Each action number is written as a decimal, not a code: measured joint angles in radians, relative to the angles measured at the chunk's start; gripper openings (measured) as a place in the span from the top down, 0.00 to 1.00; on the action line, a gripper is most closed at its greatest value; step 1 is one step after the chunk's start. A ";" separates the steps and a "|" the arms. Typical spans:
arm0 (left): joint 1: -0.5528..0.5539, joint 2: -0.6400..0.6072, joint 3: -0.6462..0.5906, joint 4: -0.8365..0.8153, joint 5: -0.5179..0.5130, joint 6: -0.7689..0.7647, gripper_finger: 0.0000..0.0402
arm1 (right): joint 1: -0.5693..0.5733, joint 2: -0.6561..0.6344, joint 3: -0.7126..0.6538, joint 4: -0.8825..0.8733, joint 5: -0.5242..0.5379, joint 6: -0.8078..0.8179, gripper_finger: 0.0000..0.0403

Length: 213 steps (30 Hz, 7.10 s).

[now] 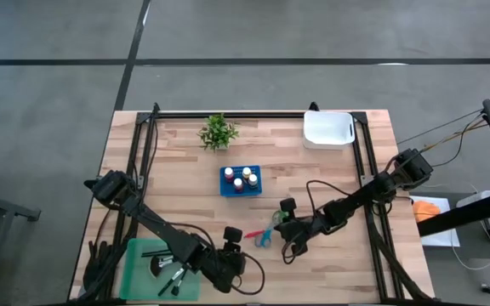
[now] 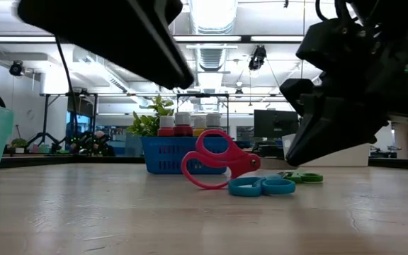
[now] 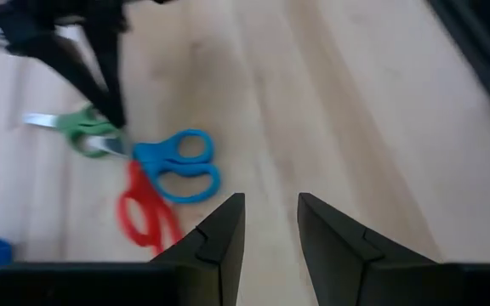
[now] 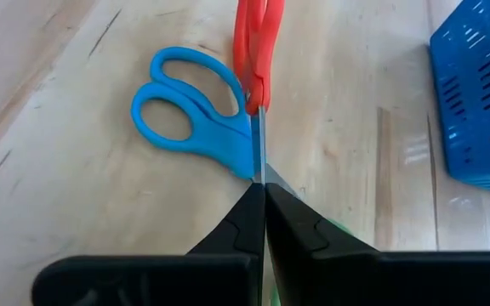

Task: Pick & Place Paint Supplies
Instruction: Put the red scissor into the white bin, then put the blue scissor into the white bin

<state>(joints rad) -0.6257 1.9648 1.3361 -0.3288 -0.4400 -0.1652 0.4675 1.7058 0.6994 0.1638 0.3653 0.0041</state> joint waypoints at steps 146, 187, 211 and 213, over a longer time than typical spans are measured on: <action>-0.020 -0.425 -0.085 -0.184 -0.641 0.138 0.43 | -1.070 -0.433 0.167 -1.108 0.178 0.122 0.98; -0.018 -0.423 -0.100 -0.154 -0.558 0.140 0.43 | -0.965 -0.586 0.031 -0.846 0.089 -0.053 0.60; -0.018 -0.423 -0.100 -0.132 -0.533 0.140 0.43 | -0.009 -0.386 -0.130 0.005 -0.257 0.041 0.60; -0.018 -0.423 -0.100 -0.132 -0.530 0.139 0.43 | 0.013 -0.310 -0.106 0.052 -0.257 0.041 0.60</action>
<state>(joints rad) -0.6437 1.5414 1.2358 -0.4606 -0.9704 -0.0257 0.4800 1.3961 0.5937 0.2160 0.1078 0.0452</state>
